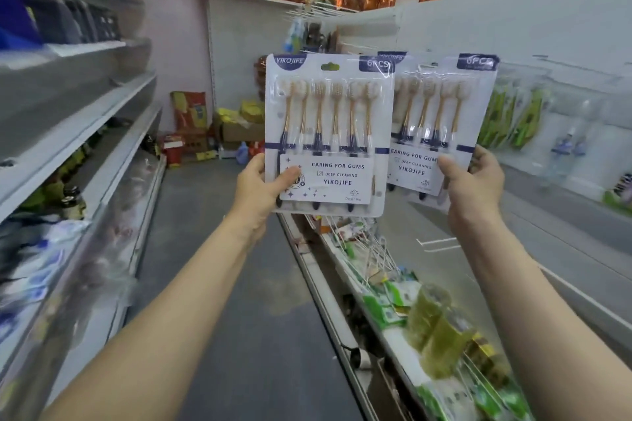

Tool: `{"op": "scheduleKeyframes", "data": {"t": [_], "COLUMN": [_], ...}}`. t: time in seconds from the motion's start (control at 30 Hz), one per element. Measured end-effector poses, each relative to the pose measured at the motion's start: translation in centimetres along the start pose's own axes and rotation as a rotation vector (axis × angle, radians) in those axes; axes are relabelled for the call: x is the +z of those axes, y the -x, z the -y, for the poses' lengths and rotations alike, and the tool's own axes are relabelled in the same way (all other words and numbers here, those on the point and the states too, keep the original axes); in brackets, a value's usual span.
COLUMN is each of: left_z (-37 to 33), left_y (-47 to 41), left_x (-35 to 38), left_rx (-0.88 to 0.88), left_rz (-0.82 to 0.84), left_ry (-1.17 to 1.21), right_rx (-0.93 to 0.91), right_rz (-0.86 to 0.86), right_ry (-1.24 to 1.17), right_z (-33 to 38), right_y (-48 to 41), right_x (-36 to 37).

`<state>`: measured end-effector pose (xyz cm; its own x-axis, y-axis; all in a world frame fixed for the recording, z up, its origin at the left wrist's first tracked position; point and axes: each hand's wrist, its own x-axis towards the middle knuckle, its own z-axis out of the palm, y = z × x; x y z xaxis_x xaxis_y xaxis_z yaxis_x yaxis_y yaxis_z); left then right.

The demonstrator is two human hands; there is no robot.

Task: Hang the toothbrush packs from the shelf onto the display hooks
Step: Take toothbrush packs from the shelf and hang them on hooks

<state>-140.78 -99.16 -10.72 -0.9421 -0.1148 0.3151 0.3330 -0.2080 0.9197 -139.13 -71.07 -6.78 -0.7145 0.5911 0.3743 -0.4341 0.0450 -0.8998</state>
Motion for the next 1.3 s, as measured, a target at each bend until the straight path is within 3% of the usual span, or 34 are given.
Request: {"op": "scheduleKeyframes", "data": {"t": [0.3, 0.57, 0.87, 1.3], "left_z": [4.4, 12.8, 16.3, 23.9], "left_y": [-21.1, -38.4, -58.0, -82.1], "left_x": [-6.9, -9.2, -10.2, -10.3], "left_rx": [-0.009, -0.021, -0.023, -0.090], "left_rz": [0.076, 0.138, 0.262, 0.627], "left_ry": [0.010, 0.003, 0.039, 0.161], "right_rx": [-0.025, -0.032, 0.014, -0.054], "right_rz": [-0.047, -0.049, -0.117, -0.487], "right_ry": [0.083, 0.070, 0.115, 0.168], "right_z": [-7.6, -17.9, -24.3, -30.7], "right_y": [-9.3, -19.8, -31.2, -41.7], "right_x": [16.6, 28.6, 40.9, 52.1]}}
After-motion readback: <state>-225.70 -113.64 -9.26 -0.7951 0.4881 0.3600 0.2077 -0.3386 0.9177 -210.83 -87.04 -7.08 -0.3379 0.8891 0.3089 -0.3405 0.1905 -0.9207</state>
